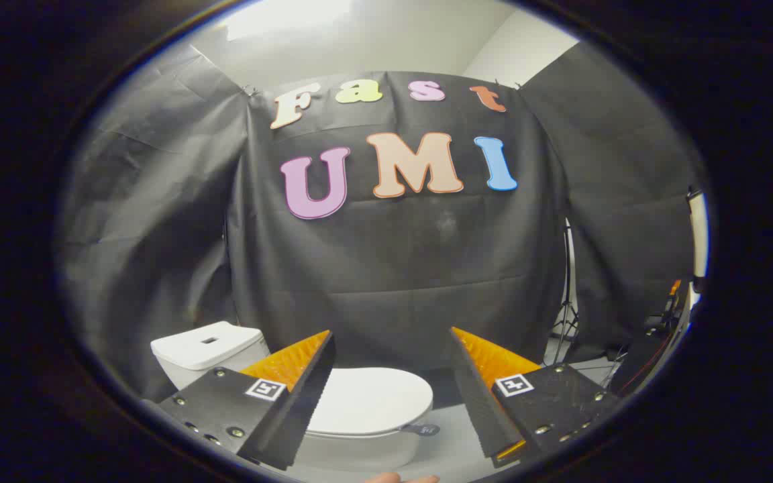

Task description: Open the toilet lid.

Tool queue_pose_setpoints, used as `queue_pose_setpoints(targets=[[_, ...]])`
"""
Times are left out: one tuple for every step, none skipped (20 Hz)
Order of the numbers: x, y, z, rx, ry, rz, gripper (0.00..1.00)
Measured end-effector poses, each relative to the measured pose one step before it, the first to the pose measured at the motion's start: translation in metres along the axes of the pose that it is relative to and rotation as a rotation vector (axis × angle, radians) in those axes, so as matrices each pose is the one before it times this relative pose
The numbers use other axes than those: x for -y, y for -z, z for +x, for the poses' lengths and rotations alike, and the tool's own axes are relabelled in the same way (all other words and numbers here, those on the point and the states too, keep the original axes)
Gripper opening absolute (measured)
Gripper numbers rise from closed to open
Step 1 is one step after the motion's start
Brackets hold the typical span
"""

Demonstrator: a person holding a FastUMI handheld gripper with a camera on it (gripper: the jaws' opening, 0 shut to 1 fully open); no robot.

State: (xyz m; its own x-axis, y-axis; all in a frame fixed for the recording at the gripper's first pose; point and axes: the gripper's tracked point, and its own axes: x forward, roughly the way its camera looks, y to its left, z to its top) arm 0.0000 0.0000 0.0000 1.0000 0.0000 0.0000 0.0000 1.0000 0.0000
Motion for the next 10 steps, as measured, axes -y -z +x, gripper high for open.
queue_pose_setpoints(targets=[[0.00147,0.00099,0.00008,-0.00083,0.00447,0.00389,0.98],[0.00177,0.00053,-0.00001,0.00018,0.00637,0.00269,0.98],[0.00169,0.00059,-0.00075,0.00107,0.00486,0.00107,0.98],[0.00127,-0.00183,-0.00074,0.00526,0.00390,0.00103,0.98],[0.00081,-0.00142,-0.00077,0.00775,0.00317,0.00105,0.97],[0.00162,-0.00198,-0.00071,0.00891,0.00585,-0.00121,0.98],[0.00256,-0.00070,-0.00068,0.00634,0.00874,-0.00354,0.98],[0.00236,-0.00095,0.00026,0.00319,0.00922,-0.00453,0.98],[0.00199,0.00079,-0.00046,0.00212,0.00904,-0.00390,0.98],[0.00221,-0.00069,-0.00011,0.00146,0.00764,-0.00151,0.97]])
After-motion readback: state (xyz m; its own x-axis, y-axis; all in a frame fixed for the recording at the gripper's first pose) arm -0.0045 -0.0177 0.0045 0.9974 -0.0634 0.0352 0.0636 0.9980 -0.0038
